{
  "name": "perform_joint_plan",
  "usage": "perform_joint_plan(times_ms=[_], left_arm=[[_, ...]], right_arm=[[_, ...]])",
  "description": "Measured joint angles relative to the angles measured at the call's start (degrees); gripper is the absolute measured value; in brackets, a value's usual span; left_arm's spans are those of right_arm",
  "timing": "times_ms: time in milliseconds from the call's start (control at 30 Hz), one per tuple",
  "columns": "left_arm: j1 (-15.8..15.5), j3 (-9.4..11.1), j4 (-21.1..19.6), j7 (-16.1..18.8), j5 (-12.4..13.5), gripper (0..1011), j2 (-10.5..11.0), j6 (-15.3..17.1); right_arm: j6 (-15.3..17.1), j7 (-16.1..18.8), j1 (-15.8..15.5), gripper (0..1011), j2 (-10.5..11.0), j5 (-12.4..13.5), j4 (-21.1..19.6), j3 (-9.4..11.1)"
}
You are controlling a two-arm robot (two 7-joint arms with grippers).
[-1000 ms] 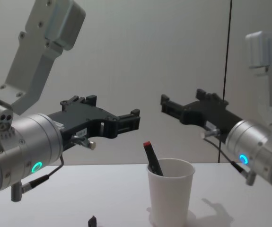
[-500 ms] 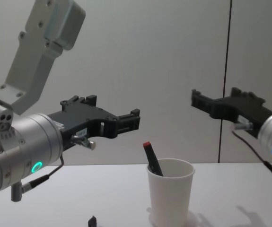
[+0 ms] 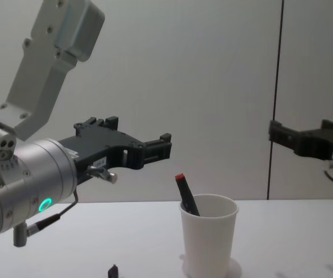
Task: Place the pen into the pen holder.
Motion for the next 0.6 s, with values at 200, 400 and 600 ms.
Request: perform_joint_plan(times_ms=[200,400,600], left_arm=[[0.00,0.00,0.00,0.00,0.00,1004,0.00,0.00],[0.00,0.00,0.00,0.00,0.00,1004,0.00,0.00],[0.00,0.00,0.00,0.00,0.00,1004,0.00,0.00]], right_arm=[[1.97,-1.48,-2.07,1001,1.17,0.98,-2.50,0.79],[3.36,-2.69,-3.51,1001,2.15,1.80,-4.14,1.62],[4.21,-3.45,-4.35,1001,2.71,2.30,-5.06,2.14]])
